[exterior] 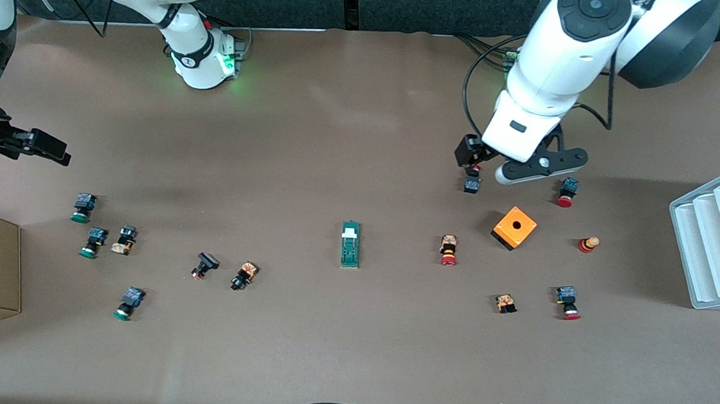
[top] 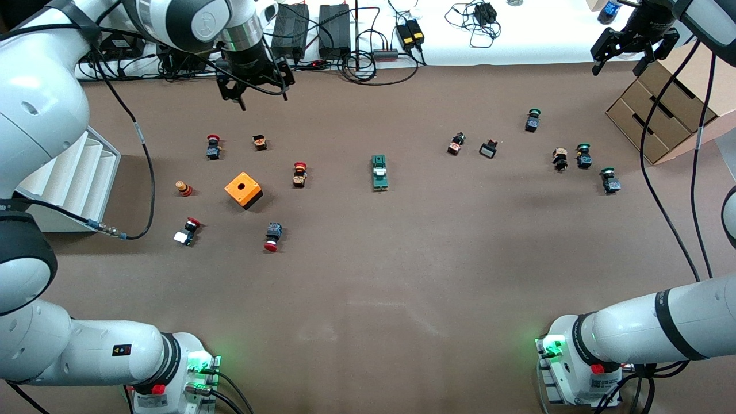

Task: Close load switch with both arms
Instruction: 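Move the left gripper toward the green load switch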

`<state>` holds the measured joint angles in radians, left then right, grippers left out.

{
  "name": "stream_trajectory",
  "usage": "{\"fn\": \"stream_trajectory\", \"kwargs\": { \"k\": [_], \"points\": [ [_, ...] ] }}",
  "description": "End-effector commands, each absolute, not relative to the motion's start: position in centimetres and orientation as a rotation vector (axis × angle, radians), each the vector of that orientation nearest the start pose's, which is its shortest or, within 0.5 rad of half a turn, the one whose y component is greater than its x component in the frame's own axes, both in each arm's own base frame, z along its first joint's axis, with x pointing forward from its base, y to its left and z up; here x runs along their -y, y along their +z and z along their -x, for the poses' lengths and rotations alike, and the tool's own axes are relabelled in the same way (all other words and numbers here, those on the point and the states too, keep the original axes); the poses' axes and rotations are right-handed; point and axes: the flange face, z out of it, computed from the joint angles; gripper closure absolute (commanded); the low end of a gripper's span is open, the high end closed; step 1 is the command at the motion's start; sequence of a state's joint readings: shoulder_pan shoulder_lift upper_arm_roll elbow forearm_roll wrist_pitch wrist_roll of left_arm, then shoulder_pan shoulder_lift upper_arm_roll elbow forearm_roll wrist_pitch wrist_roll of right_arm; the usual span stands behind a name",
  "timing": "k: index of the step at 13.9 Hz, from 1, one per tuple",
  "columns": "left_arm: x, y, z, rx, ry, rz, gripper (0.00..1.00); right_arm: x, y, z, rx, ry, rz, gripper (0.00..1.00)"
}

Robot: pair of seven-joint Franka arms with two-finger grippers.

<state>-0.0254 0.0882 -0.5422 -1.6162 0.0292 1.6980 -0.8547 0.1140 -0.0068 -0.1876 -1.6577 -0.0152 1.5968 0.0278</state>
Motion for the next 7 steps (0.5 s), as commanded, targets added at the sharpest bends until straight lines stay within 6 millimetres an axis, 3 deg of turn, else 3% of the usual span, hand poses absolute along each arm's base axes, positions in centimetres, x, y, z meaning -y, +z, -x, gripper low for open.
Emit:
{"fn": "stream_trajectory", "kwargs": {
  "k": [1,7],
  "points": [
    [32.9,56.8,-49.9,0.487,-0.038,3.115,0.00,4.4,59.3,-55.5,-0.153,0.072,3.166,0.00],
    [42.0,53.3,-45.9,0.499,-0.231,3.016,0.00,5.2,59.0,-55.6,-0.180,0.076,3.163,0.00]
  ]
}}
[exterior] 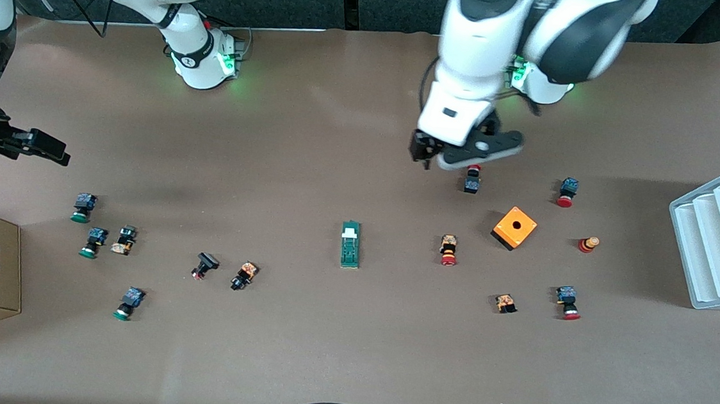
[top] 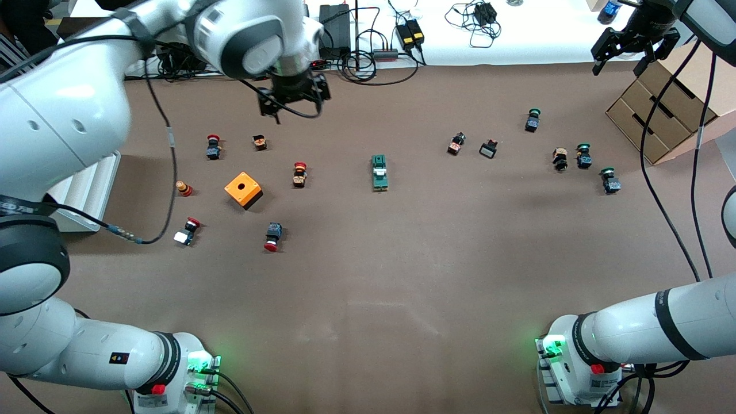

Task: Close load switch with both arms
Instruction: 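Move the left gripper toward the green load switch, then lower the left gripper over the switch while the right gripper approaches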

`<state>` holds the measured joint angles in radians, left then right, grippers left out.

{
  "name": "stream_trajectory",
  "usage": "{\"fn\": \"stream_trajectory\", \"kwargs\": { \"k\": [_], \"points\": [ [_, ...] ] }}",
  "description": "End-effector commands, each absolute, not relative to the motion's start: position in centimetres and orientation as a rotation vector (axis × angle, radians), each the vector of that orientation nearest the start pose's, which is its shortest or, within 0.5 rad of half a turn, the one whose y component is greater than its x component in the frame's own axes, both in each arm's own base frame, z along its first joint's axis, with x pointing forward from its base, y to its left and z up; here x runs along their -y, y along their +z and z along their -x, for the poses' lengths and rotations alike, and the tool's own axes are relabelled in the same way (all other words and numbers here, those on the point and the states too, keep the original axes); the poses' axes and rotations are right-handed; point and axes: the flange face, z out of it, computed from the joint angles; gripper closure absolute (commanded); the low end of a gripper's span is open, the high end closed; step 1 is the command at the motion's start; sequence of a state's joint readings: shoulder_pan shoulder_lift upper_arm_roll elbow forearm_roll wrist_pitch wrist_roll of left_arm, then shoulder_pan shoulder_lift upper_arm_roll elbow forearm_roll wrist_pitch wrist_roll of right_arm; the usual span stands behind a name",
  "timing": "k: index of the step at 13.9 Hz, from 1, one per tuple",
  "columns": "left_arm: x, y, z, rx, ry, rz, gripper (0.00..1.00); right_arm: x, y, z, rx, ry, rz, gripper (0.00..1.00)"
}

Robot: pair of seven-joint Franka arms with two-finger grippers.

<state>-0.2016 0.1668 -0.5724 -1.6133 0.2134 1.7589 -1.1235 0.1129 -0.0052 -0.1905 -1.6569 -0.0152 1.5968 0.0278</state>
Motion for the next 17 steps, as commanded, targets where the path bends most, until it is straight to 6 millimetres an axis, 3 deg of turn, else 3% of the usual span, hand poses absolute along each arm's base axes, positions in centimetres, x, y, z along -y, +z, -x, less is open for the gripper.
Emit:
{"fn": "stream_trajectory", "kwargs": {
  "k": [1,4,7,11,13,17],
  "points": [
    [43.3,52.5,-45.2,0.503,-0.254,2.999,0.00,4.8,59.0,-55.6,-0.170,0.076,3.165,0.00],
    [46.9,49.9,-43.5,0.464,-0.359,2.969,0.00,3.9,58.0,-56.1,-0.149,0.109,3.167,0.00],
    [49.6,47.7,-42.5,0.512,-0.445,2.975,0.00,3.1,56.0,-56.9,-0.104,0.170,3.172,0.00],
    [53.1,43.6,-41.2,0.532,-0.583,2.959,0.00,1.8,55.0,-57.5,-0.043,0.189,3.174,0.00],
    [54.8,40.9,-40.1,0.530,-0.682,2.919,0.00,0.1,54.3,-58.7,-0.035,0.186,3.152,0.00],
    [57.2,35.8,-38.7,0.488,-0.858,2.904,0.00,-2.4,52.3,-61.8,-0.175,0.199,3.078,0.00]
  ]
}}
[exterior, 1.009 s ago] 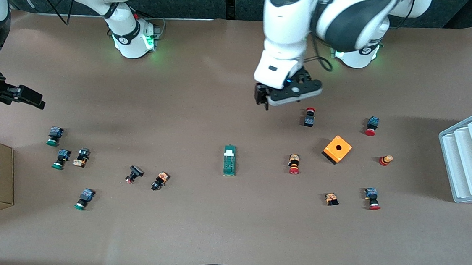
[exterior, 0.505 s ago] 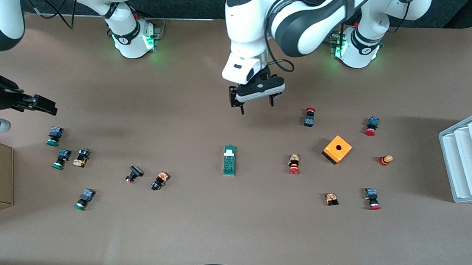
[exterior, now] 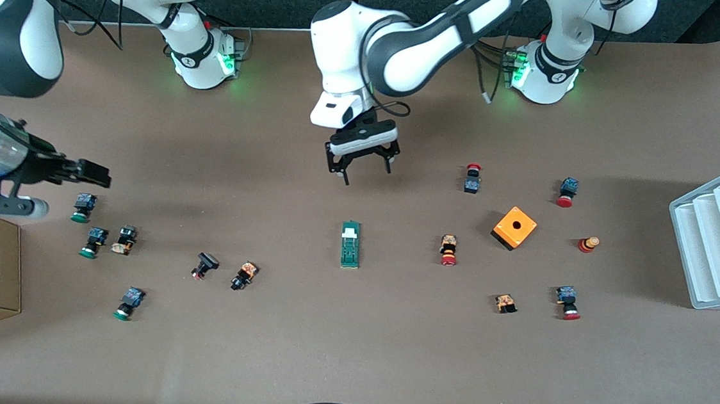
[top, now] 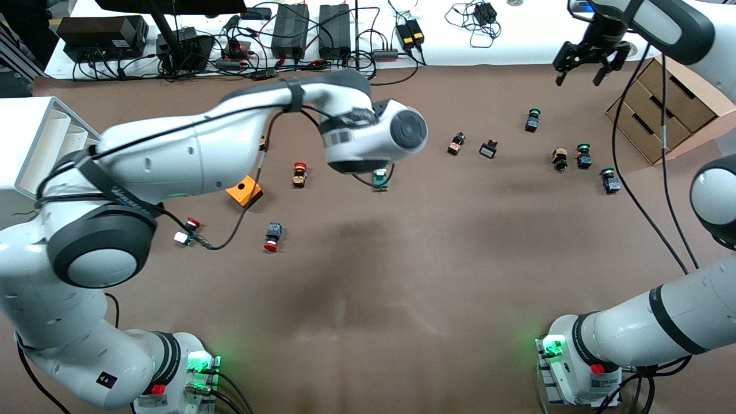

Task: Close load switch with both arms
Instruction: 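Lower the left gripper over the switch while the right gripper approaches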

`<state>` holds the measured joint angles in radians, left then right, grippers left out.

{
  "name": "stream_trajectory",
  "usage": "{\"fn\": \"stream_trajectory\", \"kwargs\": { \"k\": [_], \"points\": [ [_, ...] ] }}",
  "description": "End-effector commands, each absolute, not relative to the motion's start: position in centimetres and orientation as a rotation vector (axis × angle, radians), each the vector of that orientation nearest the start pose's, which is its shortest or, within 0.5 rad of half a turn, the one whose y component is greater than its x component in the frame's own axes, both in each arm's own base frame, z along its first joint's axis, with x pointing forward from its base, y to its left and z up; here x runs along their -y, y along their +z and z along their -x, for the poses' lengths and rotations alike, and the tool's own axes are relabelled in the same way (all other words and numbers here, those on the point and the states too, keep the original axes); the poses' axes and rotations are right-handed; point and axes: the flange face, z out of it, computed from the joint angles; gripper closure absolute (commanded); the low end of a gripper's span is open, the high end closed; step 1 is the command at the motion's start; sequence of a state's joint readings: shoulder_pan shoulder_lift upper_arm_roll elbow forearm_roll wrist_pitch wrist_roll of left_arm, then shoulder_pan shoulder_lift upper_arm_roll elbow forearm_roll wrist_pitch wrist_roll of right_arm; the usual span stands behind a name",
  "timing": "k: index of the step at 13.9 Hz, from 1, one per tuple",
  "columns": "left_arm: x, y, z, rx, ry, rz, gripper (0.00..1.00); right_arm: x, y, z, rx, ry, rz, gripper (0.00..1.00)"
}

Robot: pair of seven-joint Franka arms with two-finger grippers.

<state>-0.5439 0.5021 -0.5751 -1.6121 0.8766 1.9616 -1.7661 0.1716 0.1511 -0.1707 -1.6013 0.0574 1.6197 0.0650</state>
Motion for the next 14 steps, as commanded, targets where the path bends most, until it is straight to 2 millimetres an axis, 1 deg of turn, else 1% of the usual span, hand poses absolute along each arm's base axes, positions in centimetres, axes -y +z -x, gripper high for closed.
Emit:
{"fn": "stream_trajectory", "kwargs": {
  "k": [1,2,3,4,5,6,7,8,10,11,12,13,14],
  "points": [
    [57.8,34.3,-38.3,0.452,-0.909,2.909,0.00,-3.7,52.1,-62.1,-0.208,0.203,3.059,0.00],
    [58.2,32.8,-37.9,0.417,-0.959,2.897,0.00,-4.4,52.1,-62.3,-0.260,0.203,3.039,0.00],
    [58.4,31.1,-37.8,0.396,-1.001,2.881,0.00,-6.2,52.0,-62.4,-0.294,0.208,3.031,0.00],
    [58.7,29.7,-37.2,0.358,-1.044,2.871,0.00,-7.7,52.0,-62.5,-0.347,0.194,3.028,0.00],
    [58.7,28.3,-36.8,0.327,-1.082,2.864,0.00,-9.3,52.1,-62.5,-0.403,0.168,3.020,0.00],
    [58.7,27.0,-36.3,0.310,-1.116,2.863,0.00,-10.1,52.1,-62.5,-0.455,0.165,3.010,0.00],
    [58.6,25.7,-35.8,0.285,-1.163,2.853,0.00,-11.4,51.8,-62.5,-0.478,0.167,2.999,0.00],
    [58.4,23.9,-35.4,0.260,-1.219,2.840,0.00,-12.7,51.4,-62.5,-0.500,0.173,2.987,0.00],
    [58.1,20.9,-35.2,0.246,-1.354,2.826,0.00,-14.6,50.6,-63.0,-0.574,0.156,2.951,0.00],
    [58.0,19.3,-35.0,0.247,-1.412,2.828,0.00,-16.1,50.3,-62.9,-0.590,0.157,2.935,0.00],
    [57.8,18.2,-35.0,0.235,-1.468,2.822,0.00,-17.4,50.0,-62.8,-0.638,0.158,2.923,0.00],
    [57.6,17.1,-34.8,0.212,-1.495,2.813,0.00,-17.8,49.6,-63.1,-0.693,0.145,2.906,0.00],
    [57.4,16.2,-35.0,0.183,-1.514,2.796,0.00,-19.2,49.6,-63.1,-0.701,0.135,2.899,0.00]
  ]
}}
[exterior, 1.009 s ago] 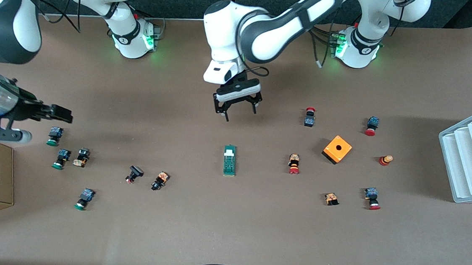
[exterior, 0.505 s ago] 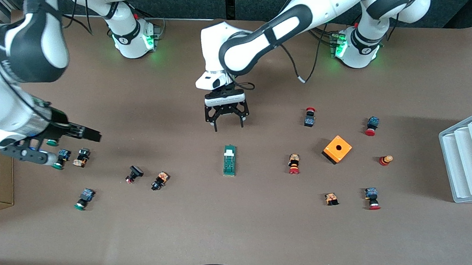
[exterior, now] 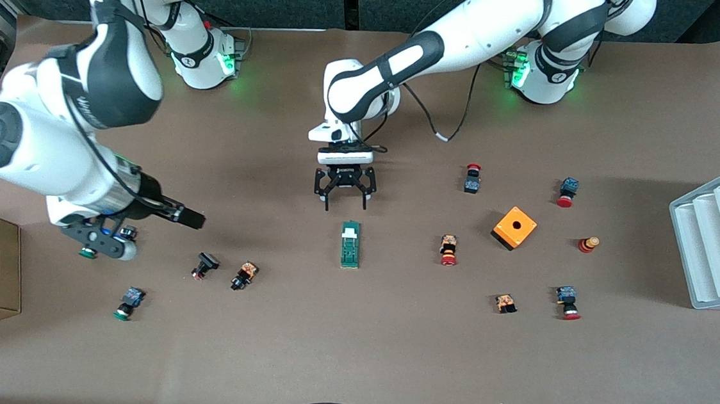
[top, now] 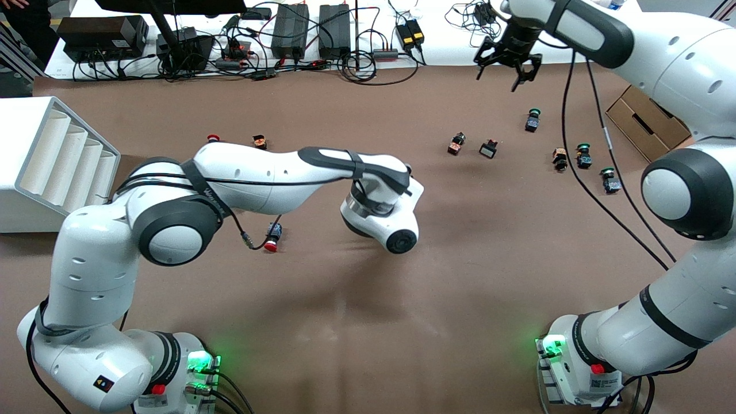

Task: Close load switch with both arms
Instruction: 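Lower the left gripper over the switch while the right gripper approaches, then grasp the green switch base with the right gripper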

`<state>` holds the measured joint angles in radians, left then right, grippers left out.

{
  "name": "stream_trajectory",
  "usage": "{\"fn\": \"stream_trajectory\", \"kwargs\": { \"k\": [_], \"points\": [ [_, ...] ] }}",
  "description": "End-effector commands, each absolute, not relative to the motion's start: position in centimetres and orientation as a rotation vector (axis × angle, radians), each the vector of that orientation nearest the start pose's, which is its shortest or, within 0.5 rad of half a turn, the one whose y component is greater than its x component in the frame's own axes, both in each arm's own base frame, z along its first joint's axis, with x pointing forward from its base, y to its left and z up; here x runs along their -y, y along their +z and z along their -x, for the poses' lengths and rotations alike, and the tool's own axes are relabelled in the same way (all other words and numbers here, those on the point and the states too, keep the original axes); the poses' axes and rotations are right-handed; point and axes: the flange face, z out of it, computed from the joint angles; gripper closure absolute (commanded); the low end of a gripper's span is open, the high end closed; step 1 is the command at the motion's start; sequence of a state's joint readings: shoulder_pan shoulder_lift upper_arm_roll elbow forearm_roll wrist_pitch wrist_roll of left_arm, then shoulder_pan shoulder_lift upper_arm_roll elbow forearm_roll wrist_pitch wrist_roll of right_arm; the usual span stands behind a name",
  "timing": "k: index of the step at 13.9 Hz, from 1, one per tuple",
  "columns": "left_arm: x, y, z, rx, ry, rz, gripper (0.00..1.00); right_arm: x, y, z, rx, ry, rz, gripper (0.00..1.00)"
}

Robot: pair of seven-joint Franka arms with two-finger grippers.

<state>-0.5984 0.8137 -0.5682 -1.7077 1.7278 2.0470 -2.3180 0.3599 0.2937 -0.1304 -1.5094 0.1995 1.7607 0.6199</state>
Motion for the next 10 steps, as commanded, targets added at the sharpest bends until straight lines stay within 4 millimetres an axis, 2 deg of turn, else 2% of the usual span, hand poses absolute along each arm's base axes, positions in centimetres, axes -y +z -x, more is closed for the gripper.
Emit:
{"fn": "stream_trajectory", "kwargs": {
  "k": [1,4,8,10],
  "points": [
    [57.3,15.4,-35.0,0.162,-1.520,2.792,0.00,-20.0,49.3,-63.3,-0.720,0.138,2.896,0.00],
    [57.1,13.5,-34.8,0.117,-1.568,2.793,0.00,-22.9,48.9,-63.9,-0.805,0.132,2.877,0.00],
    [55.7,10.3,-35.5,0.068,-1.644,2.686,0.00,-27.2,47.3,-64.6,-0.922,0.094,2.834,0.00],
    [56.7,9.6,-34.4,0.067,-1.699,2.687,0.00,-29.5,46.1,-64.7,-0.988,0.063,2.798,0.00]
  ]
}}
